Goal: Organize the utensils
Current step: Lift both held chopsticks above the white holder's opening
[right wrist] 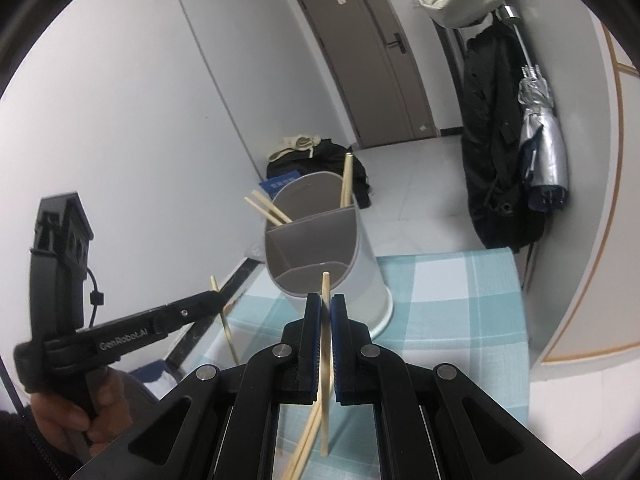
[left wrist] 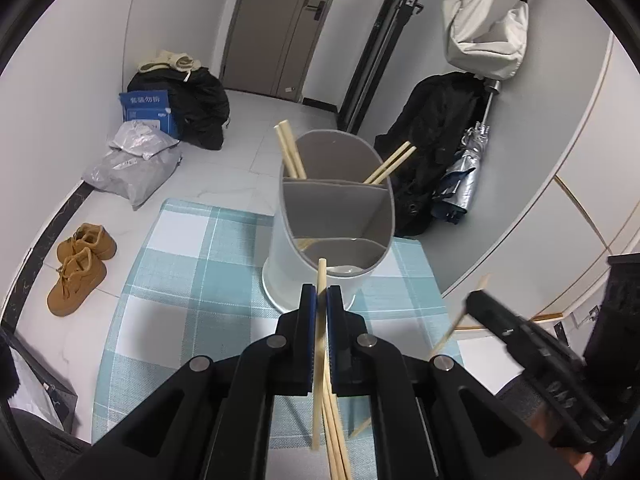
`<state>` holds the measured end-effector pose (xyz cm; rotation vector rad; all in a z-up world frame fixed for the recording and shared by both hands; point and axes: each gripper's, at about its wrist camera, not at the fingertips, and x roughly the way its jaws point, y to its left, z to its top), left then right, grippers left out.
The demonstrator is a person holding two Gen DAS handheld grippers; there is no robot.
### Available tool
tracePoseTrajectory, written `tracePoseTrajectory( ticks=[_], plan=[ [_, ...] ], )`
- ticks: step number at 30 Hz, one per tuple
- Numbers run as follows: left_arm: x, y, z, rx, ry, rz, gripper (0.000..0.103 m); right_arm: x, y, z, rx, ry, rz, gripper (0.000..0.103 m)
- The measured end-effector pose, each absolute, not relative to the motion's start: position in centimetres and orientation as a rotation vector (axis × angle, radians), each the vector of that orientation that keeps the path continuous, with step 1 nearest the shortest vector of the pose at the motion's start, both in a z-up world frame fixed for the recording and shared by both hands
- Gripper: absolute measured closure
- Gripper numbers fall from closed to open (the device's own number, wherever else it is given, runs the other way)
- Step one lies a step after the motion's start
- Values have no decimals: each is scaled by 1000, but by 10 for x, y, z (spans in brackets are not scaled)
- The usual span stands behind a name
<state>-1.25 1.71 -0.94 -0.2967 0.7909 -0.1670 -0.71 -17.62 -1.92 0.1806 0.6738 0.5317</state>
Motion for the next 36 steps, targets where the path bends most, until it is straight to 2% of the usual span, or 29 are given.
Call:
tracePoseTrajectory(
  ticks=[26, 36],
  plan=[
    [0, -8, 32, -226, 804, -224, 102, -2, -175, 7, 256, 605, 543, 99],
    [15, -12, 76, -260, 773, -250, 102, 3, -179, 55, 244, 518, 553, 99]
  ],
)
